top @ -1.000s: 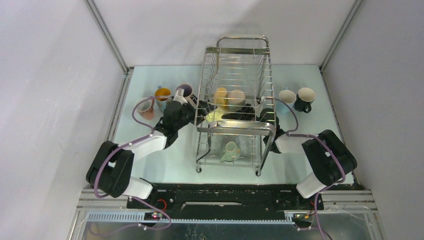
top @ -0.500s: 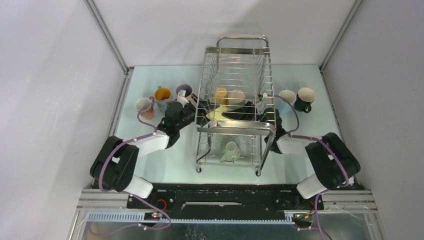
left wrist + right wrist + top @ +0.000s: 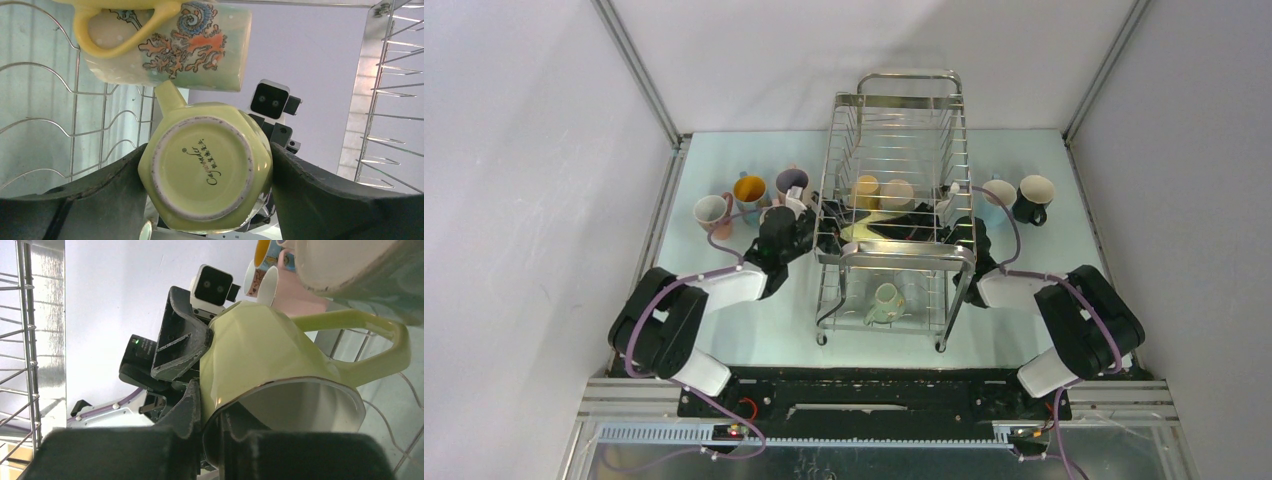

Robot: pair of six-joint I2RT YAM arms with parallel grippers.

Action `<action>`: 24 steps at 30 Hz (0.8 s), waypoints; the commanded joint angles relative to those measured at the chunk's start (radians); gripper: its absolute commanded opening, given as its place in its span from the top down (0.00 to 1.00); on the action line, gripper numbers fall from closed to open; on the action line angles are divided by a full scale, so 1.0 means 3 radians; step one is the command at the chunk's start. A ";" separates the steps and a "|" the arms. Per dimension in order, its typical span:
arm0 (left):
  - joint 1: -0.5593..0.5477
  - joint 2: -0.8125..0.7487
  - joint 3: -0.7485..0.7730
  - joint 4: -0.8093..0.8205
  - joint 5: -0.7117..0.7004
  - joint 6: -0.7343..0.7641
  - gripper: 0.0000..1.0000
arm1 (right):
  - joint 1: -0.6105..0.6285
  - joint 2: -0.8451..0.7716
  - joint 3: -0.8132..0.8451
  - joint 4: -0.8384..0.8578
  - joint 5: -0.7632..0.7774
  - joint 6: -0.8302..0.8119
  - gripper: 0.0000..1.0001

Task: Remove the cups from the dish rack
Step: Unload the cup from the dish rack.

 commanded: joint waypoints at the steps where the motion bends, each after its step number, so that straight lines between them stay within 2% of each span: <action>1: -0.0032 -0.0124 -0.0016 0.0503 0.0107 -0.0078 1.00 | 0.0004 -0.0062 -0.0018 0.0054 -0.0013 -0.0038 1.00; 7: -0.0029 -0.0207 -0.0083 0.0524 0.0047 -0.0053 0.64 | -0.0034 -0.0028 -0.0122 0.0442 -0.0040 0.0140 1.00; 11: -0.0022 -0.0264 -0.0117 0.0532 0.0058 0.0047 0.47 | -0.0078 0.0014 -0.0159 0.0771 -0.0119 0.0307 1.00; 15: -0.0015 -0.0344 -0.0154 0.0529 0.0043 0.0156 0.26 | -0.0083 -0.0055 -0.0181 0.0832 -0.0124 0.0359 1.00; 17: -0.0001 -0.0380 -0.0169 0.0503 0.0048 0.0201 0.03 | -0.0100 -0.0089 -0.0194 0.0831 -0.0124 0.0389 1.00; 18: 0.0010 -0.0396 -0.0171 0.0482 0.0062 0.0228 0.01 | -0.0111 -0.0108 -0.0200 0.0828 -0.0122 0.0397 1.00; 24: 0.0072 -0.0536 -0.0197 0.0331 0.0057 0.0360 0.00 | -0.0189 -0.0232 -0.0281 0.0742 -0.0106 0.0415 1.00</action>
